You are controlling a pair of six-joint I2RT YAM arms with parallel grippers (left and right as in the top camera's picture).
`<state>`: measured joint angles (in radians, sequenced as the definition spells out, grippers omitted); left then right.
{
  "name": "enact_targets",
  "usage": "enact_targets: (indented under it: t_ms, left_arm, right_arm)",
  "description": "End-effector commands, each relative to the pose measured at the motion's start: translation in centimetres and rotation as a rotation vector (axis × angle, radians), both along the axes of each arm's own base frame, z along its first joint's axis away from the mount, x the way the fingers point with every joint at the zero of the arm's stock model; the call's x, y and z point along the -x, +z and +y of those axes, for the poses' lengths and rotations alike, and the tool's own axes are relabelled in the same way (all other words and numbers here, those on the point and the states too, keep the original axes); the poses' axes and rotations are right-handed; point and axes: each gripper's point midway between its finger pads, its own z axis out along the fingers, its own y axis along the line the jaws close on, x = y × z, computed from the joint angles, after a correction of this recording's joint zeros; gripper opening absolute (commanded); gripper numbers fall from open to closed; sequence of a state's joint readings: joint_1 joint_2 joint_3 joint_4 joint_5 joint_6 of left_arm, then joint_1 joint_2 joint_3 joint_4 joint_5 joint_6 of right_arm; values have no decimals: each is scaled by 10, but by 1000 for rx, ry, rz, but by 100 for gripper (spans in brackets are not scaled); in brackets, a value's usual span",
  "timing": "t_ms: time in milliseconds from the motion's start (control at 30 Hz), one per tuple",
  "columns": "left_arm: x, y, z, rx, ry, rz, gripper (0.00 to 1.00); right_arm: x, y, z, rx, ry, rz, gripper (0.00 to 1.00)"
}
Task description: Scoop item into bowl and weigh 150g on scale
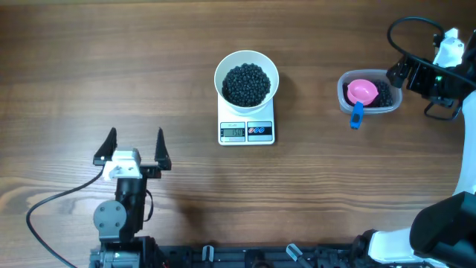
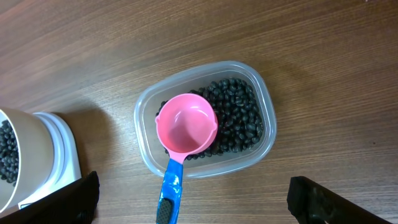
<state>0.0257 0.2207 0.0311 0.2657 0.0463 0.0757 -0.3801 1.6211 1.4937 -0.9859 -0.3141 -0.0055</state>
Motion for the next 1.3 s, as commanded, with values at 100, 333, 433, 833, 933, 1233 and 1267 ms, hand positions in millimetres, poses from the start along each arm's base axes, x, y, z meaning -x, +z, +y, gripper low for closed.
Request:
enact_targets:
  t_ms: [100,333,433,833,933,1233,1267]
  left_arm:
    - [6,-25,4,12,21,74,100]
    - [13,-47,4,14,23,155,100]
    - [13,-47,4,14,22,155,100]
    - [13,-47,4,14,22,154,100]
    - [13,-47,4,14,22,154,100]
    - [13,-47,4,14,22,154,100]
    - [13,-47,4,14,22,154,100]
  right_arm:
    - [-2,3,5,-3,29,-15,100]
    - [-2,3,5,-2,30,-15,100]
    - [-2,3,5,-3,29,-15,100]
    - [-2,3,5,-3,29,-15,100]
    - [-2,3,5,-3,29,-15,100]
    - [-2,3,5,-3,29,-15,100]
    - [-2,3,5,-2,30,-15,100]
